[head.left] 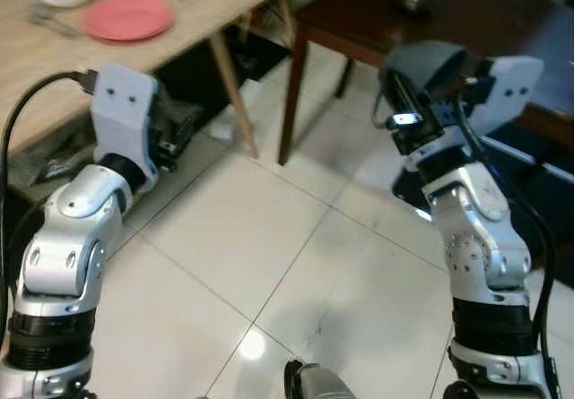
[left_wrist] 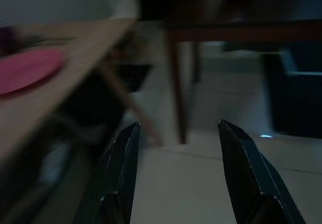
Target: Setting the table
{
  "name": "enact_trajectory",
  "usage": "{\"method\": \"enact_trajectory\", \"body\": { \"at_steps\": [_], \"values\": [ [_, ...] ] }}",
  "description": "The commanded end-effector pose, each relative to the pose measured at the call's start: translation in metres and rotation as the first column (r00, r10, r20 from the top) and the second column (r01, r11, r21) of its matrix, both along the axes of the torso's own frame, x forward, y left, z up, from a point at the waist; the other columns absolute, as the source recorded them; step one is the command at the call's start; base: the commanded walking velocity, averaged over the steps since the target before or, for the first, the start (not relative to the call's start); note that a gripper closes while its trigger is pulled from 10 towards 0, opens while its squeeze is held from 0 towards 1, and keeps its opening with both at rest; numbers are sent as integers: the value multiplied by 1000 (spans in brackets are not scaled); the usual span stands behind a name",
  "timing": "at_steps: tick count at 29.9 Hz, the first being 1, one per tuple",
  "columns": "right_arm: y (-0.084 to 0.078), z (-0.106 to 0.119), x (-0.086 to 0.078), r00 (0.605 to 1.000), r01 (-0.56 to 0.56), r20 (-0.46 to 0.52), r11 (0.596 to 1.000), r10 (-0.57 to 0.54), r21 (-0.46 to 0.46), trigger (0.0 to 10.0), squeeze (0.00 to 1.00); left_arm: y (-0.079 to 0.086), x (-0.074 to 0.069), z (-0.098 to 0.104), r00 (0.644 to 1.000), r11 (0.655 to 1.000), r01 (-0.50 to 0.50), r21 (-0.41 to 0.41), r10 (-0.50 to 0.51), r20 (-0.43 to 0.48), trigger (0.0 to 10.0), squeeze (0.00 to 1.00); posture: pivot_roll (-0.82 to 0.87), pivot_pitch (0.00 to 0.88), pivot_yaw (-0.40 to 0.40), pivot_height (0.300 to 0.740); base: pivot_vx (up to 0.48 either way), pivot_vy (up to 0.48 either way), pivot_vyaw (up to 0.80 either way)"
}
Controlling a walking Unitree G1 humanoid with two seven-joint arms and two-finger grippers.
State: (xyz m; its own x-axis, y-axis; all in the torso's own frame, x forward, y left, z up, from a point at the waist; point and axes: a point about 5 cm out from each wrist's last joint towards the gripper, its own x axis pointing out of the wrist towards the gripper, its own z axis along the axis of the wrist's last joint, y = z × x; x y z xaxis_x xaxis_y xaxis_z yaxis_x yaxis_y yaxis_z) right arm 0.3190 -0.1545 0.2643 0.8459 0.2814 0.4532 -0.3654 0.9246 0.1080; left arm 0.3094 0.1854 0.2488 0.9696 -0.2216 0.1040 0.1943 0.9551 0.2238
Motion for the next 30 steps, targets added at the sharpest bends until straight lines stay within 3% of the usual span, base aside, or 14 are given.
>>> {"method": "enact_trajectory", "body": {
  "at_steps": [1,20,22,30],
  "values": [
    [-1,3,-2,1000,2,19,1000,-2,3,10000,0,0,0,-4,1000,1000,2,1,-2,-13,10000,0,-25,86,22,740,0,0,-800],
    [0,-12,1,999,-15,-51,999,13,-34,10000,0,6,1,-13,999,999,-23,-42,21,-47,10000,0,-28,93,18,740,0,0,-800],
    [4,-20,2,996,-27,-86,997,21,-70,10000,0,8,3,-17,997,998,-50,-23,49,-57,10000,0,-29,94,19,740,0,0,0],
    [3,-21,2,996,-33,-82,998,28,-59,10000,0,14,7,-17,991,992,-125,-25,124,-47,10000,0,-31,99,19,740,382,0,0]
  ]
}}
